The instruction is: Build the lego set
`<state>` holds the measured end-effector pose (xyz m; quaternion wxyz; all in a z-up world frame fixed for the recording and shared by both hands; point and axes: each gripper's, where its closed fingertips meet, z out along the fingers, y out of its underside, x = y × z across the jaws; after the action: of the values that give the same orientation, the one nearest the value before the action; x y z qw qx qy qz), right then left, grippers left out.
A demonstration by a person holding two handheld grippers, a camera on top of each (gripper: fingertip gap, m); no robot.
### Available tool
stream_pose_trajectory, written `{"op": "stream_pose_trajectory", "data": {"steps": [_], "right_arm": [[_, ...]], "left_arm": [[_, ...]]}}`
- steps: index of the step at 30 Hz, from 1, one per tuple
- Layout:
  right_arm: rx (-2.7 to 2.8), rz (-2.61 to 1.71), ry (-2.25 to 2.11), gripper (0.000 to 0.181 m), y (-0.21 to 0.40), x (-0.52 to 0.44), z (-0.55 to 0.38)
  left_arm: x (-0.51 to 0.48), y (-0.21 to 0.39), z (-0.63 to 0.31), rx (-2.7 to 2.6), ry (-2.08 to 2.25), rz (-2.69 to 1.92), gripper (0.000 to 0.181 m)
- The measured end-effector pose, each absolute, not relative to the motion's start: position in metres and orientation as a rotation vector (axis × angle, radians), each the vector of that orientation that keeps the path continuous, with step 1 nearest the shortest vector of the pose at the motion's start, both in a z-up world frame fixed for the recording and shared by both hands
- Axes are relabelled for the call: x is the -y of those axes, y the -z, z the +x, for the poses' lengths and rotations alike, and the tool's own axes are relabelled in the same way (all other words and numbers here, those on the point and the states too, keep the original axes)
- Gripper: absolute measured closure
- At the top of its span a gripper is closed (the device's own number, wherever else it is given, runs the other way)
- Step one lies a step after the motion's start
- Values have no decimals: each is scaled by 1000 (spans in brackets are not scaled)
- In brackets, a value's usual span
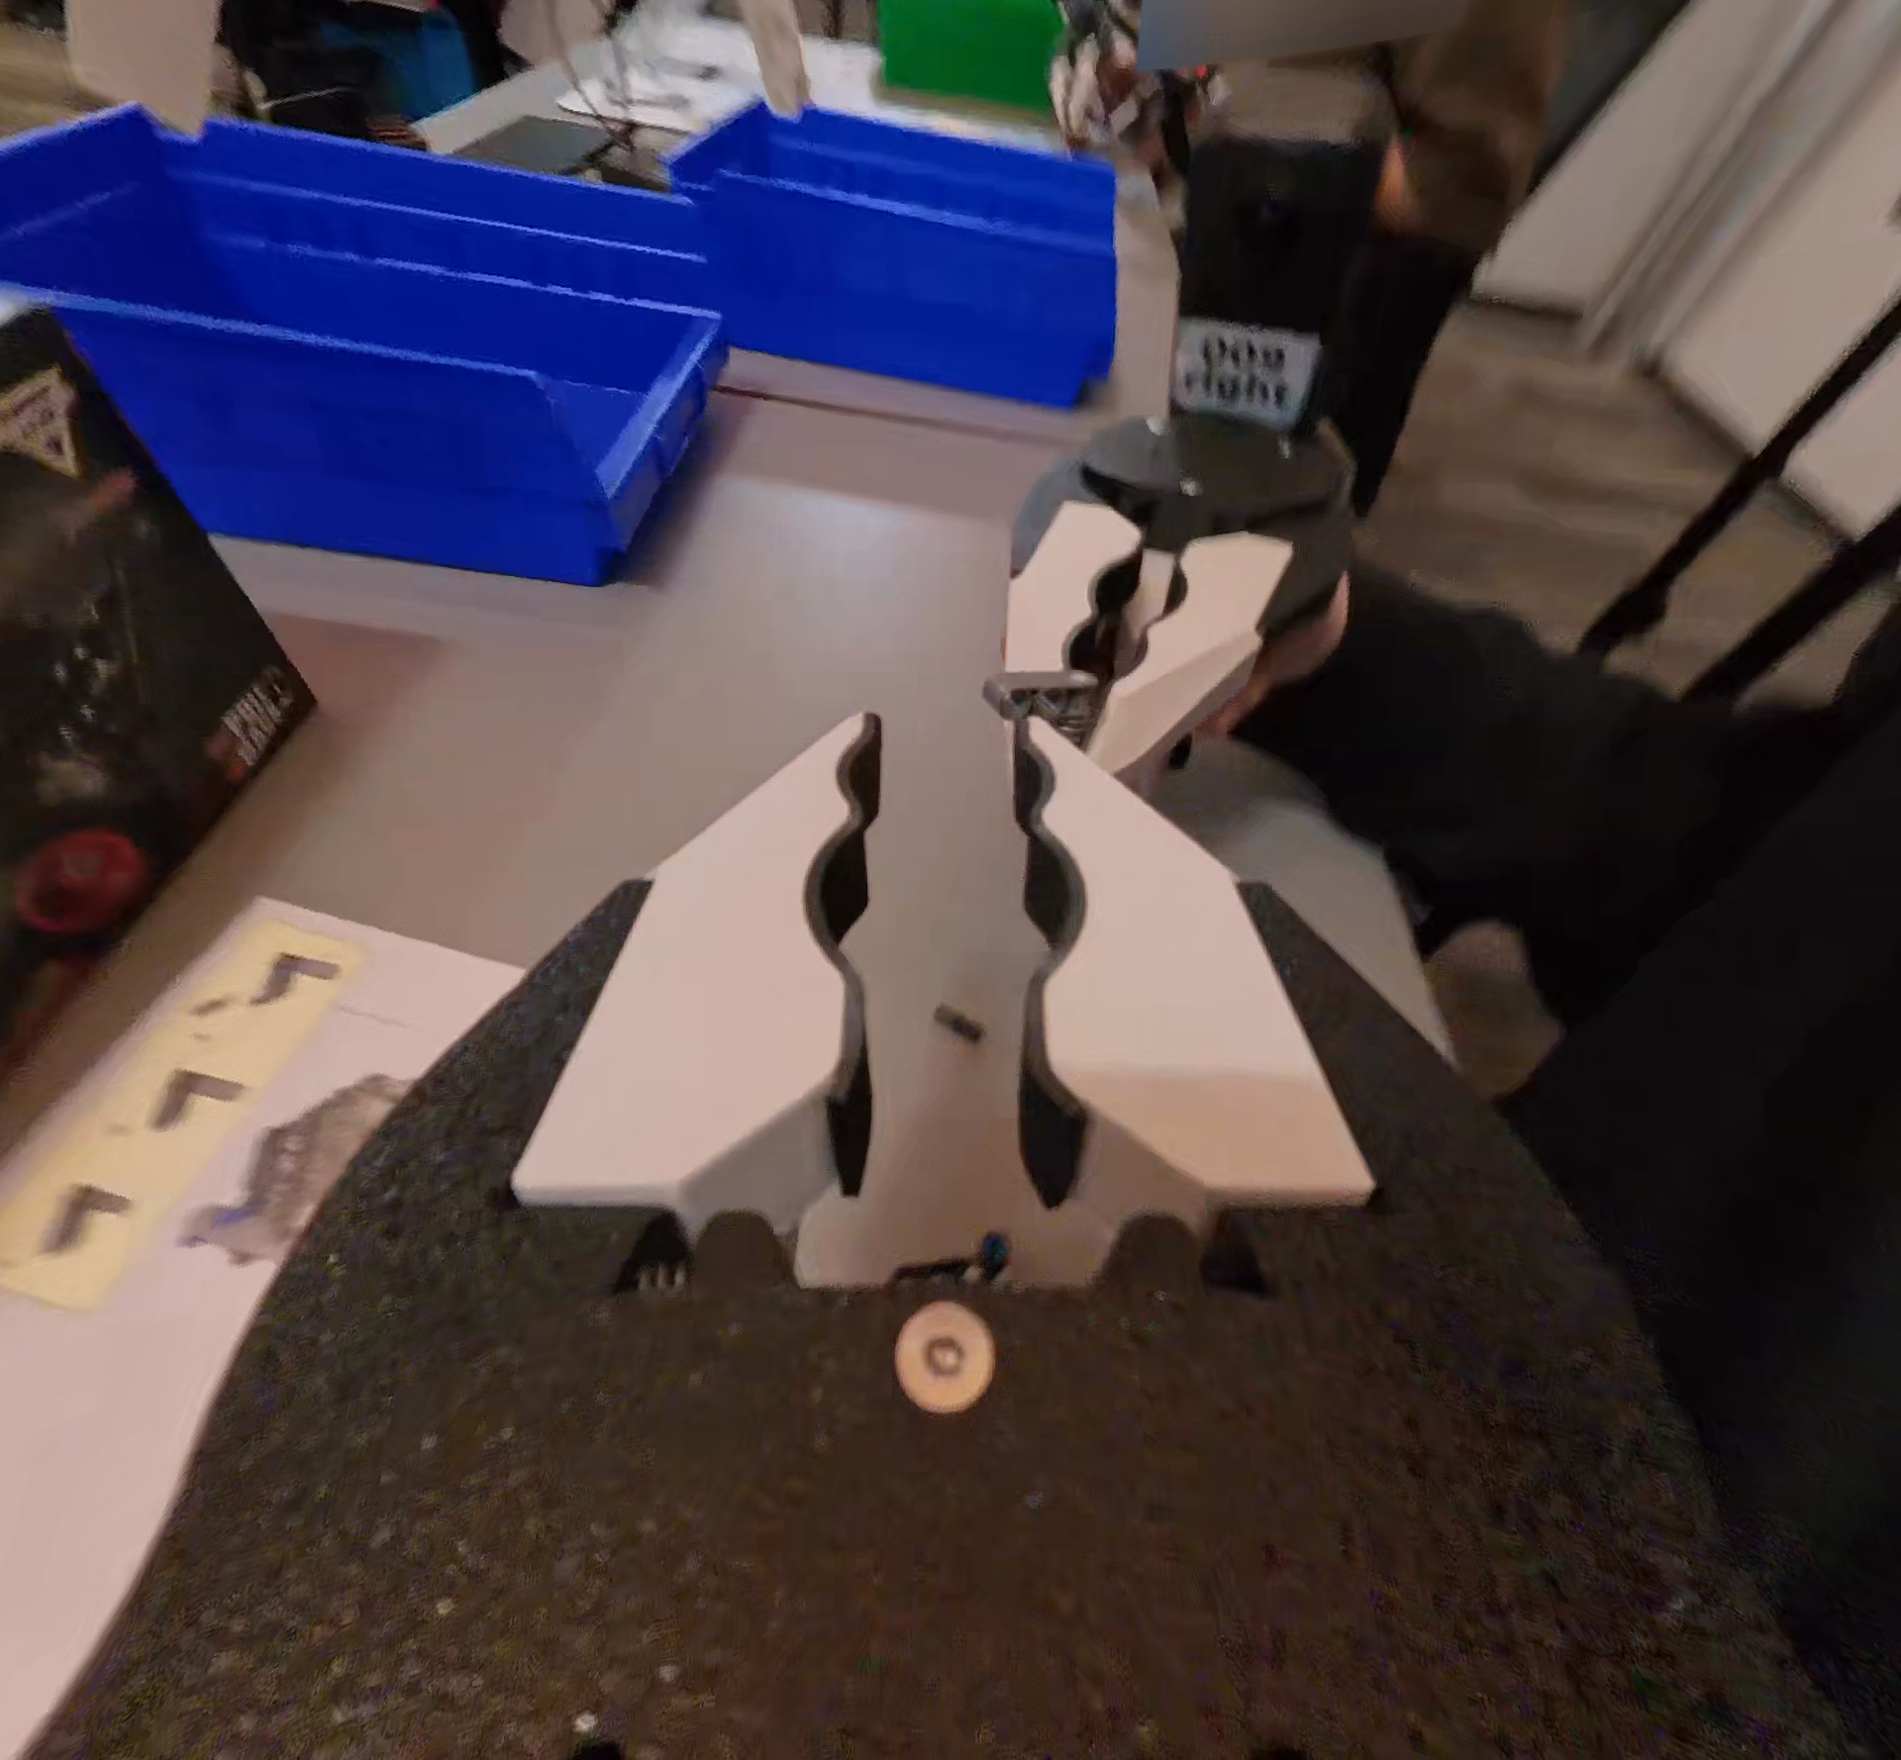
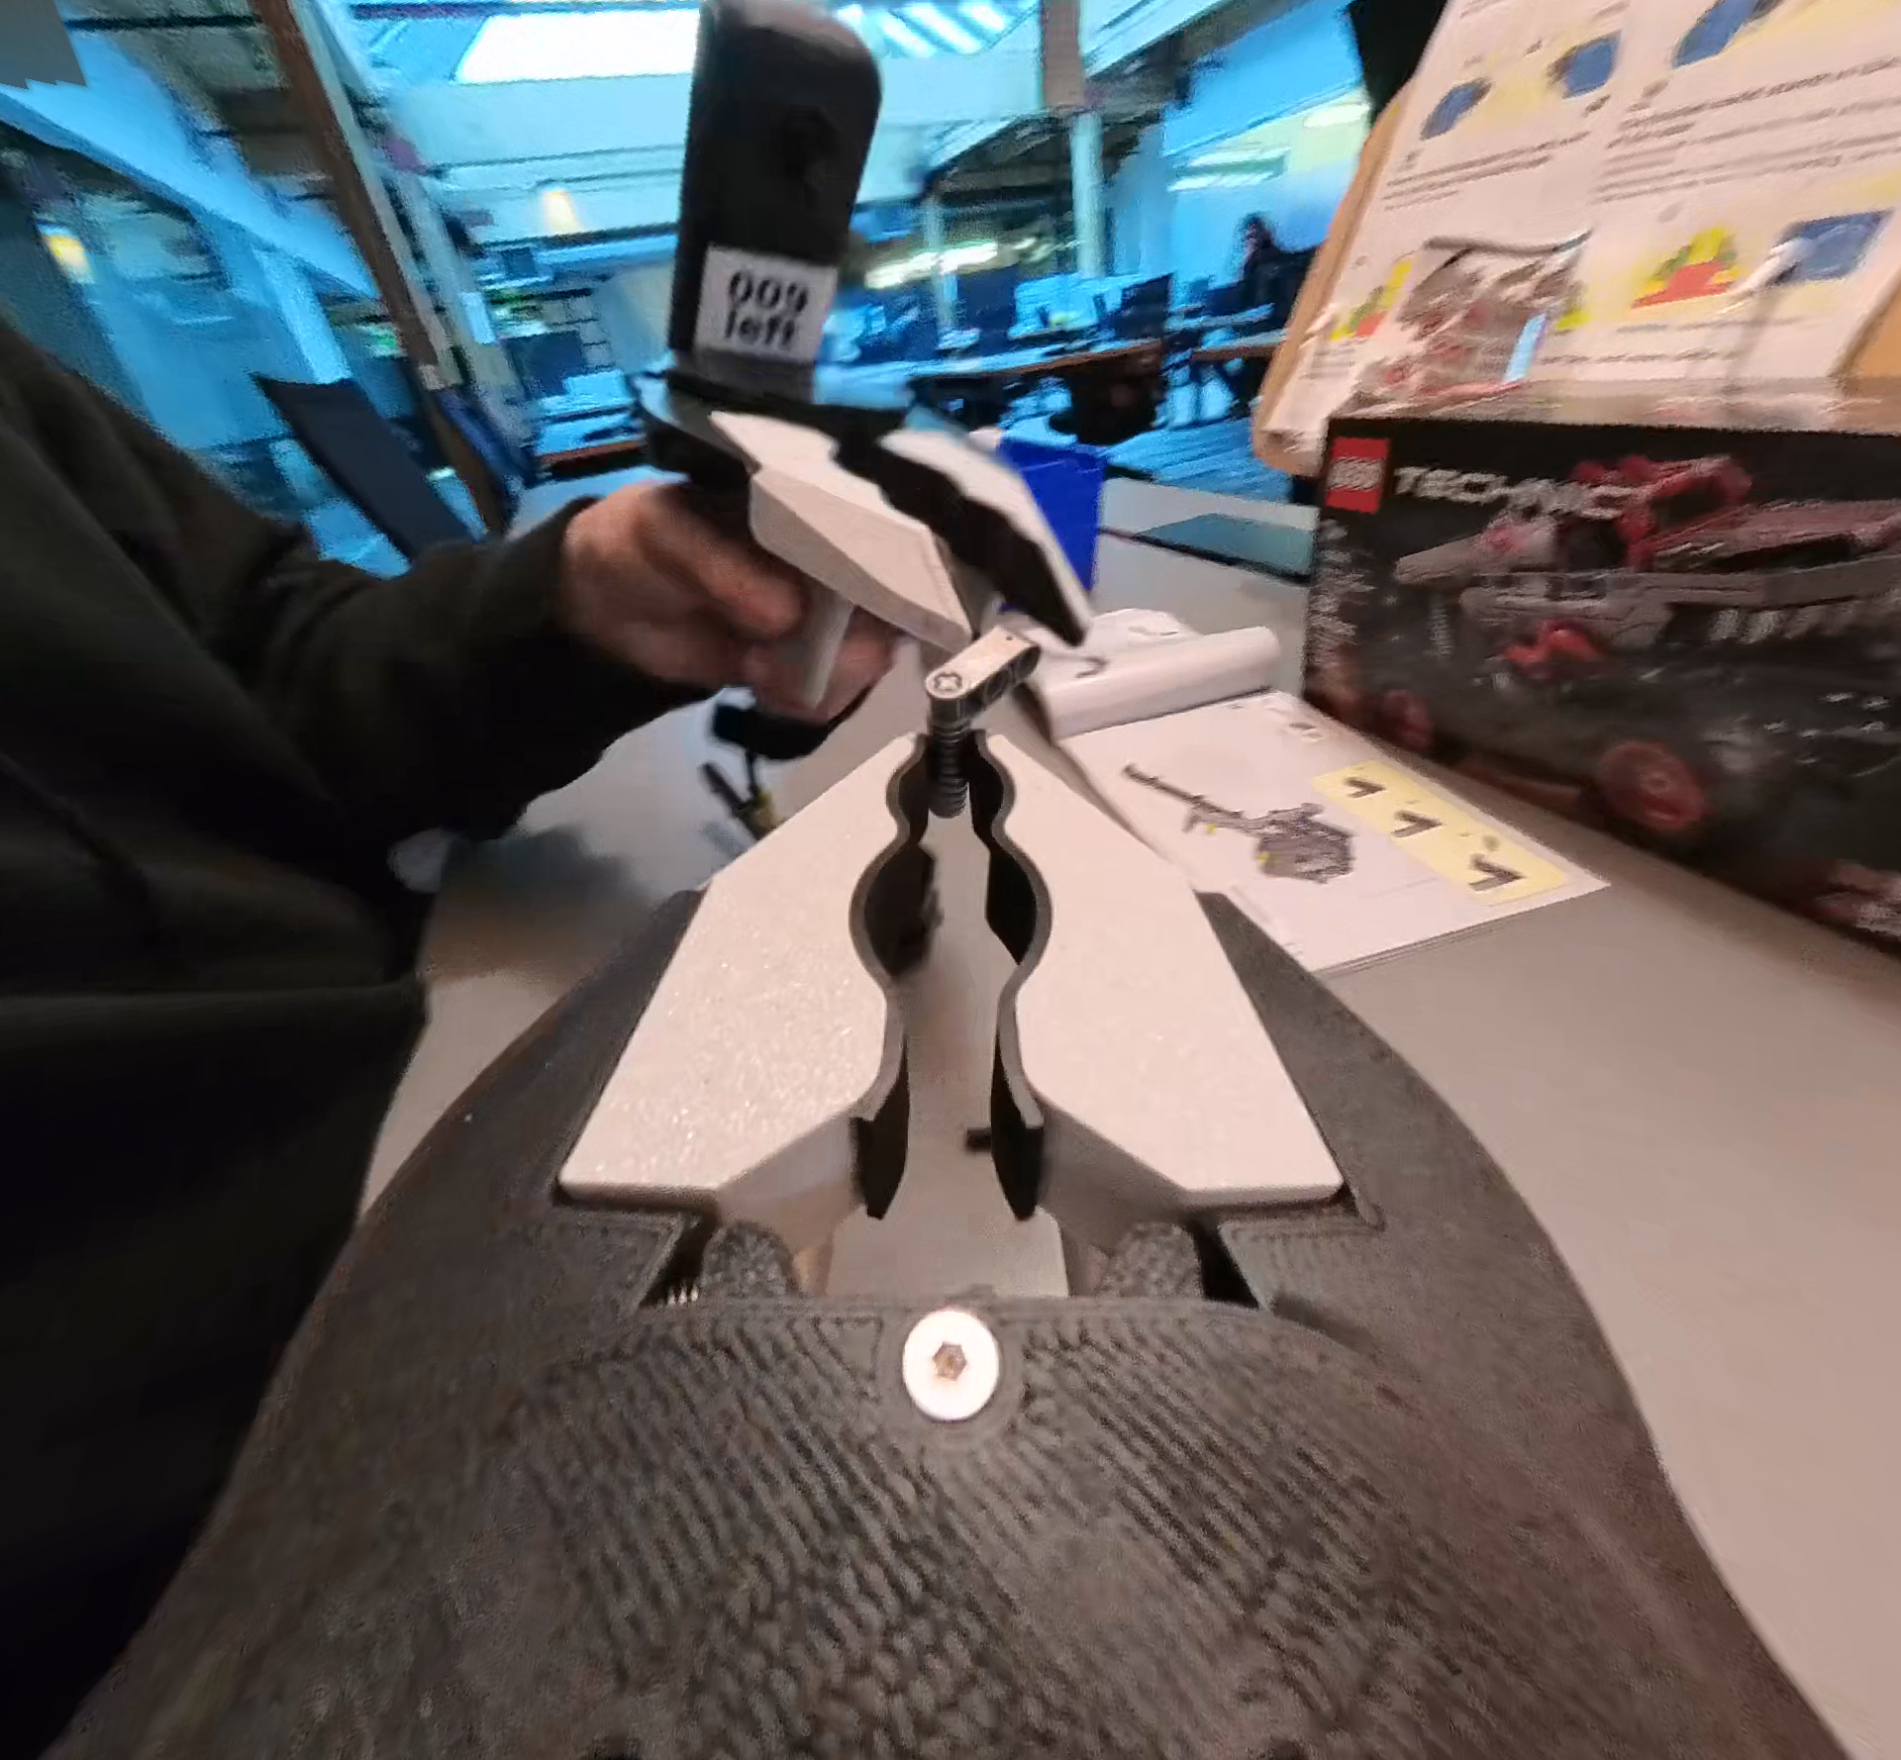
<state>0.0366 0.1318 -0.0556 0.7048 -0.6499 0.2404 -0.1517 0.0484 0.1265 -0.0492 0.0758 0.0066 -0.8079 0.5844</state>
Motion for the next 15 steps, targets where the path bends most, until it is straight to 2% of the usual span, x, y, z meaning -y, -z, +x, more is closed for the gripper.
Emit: {"op": "stream_pose_trajectory", "data": {"steps": [6,10,15], "right_arm": [[-482,-1499,91,176,71,-153,17],[-460,-1491,18,176,73,-159,12],[-432,-1479,-24,176,70,-163,7]], "left_arm": [[-140,55,22,2377,-1513,-385,159],[-144,59,16,2292,-1418,-414,160],[-142,60,11,2246,-1444,-419,172]]}}
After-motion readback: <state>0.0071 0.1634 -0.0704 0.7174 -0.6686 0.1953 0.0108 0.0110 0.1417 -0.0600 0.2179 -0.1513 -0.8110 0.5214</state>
